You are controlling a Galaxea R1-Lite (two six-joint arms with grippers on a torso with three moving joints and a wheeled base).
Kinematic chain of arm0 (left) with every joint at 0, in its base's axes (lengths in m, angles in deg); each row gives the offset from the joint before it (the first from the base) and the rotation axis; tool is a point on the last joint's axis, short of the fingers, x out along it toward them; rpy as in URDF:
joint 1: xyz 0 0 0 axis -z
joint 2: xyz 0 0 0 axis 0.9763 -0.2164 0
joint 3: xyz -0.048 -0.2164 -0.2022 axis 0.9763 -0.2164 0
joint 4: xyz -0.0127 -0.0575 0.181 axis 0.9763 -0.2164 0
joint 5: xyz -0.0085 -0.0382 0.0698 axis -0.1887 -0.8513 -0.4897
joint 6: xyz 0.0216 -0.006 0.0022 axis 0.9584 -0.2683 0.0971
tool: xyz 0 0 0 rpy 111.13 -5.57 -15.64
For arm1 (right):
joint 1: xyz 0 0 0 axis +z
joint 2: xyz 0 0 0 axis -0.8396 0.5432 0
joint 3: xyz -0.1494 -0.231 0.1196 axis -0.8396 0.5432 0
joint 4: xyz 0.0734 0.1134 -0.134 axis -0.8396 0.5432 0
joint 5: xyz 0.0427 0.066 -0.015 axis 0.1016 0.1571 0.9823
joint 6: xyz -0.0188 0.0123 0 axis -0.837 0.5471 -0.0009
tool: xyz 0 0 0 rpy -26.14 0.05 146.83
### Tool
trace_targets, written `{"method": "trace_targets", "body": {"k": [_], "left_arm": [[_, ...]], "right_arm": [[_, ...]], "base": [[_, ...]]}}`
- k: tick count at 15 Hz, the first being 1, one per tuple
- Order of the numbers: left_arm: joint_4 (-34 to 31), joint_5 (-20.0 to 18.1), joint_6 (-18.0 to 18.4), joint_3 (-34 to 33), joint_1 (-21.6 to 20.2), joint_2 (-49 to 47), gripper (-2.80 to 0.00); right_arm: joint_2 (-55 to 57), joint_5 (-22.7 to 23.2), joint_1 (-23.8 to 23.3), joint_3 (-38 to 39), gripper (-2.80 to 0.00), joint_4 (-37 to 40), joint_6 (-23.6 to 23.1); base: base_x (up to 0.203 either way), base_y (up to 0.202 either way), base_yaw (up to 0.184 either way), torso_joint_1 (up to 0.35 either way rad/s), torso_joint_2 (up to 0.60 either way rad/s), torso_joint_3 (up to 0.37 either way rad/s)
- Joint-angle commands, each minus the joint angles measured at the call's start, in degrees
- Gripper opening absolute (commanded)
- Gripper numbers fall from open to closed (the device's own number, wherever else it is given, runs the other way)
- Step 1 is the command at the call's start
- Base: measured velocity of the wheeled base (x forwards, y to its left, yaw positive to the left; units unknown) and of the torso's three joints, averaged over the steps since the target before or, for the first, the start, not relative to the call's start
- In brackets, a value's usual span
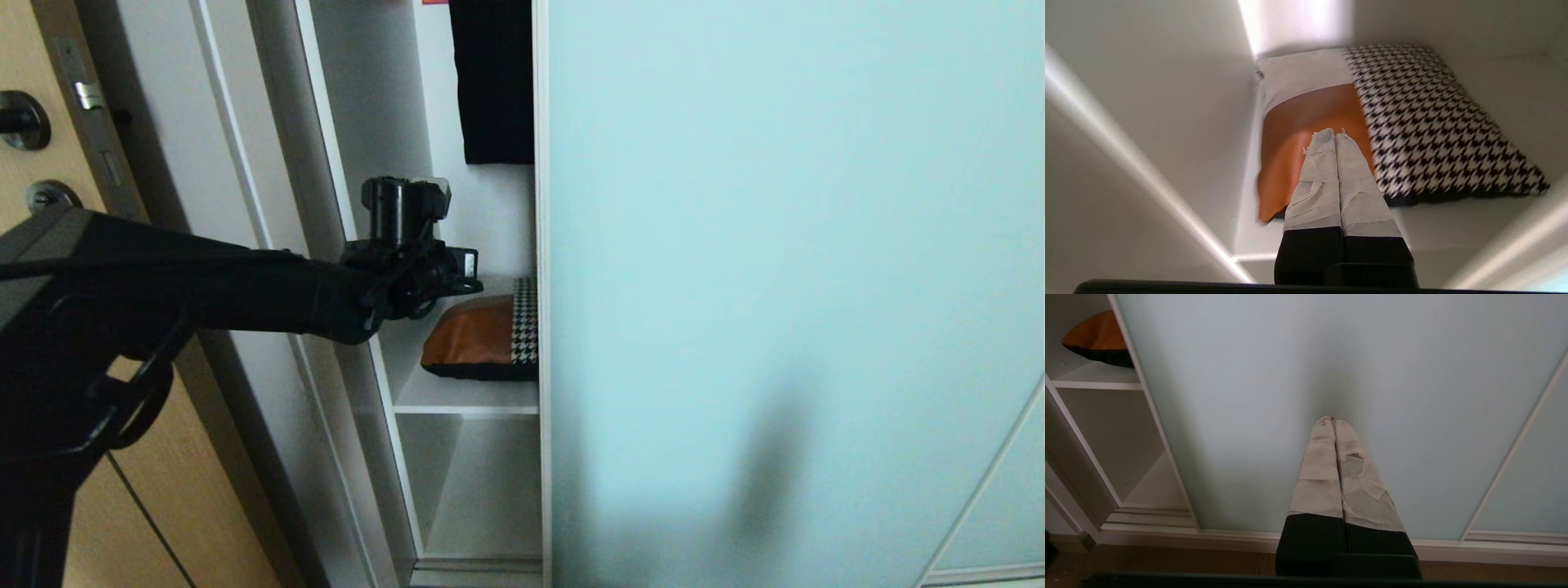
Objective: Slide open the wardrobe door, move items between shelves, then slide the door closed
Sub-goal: Open the door
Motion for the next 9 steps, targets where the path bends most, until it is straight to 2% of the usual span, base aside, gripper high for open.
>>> {"method": "trace_targets", "body": {"k": [1,9], "left_arm": [[0.13,0.11,0.14,3.64,1.37,-4.87,-2.8],[0.29,0.08,0.04,16.23,9.48,-15.66,-2.8]], "right_arm": [[0.07,-0.02,0.01,0.0,-2.8,-0.04,0.02],[0.07,-0.02,0.01,0.0,-2.8,-0.04,0.02]], "base": [[0.0,0.0,0.0,0.0,0.0,0.0],[0.0,0.0,0.0,0.0,0.0,0.0]]}}
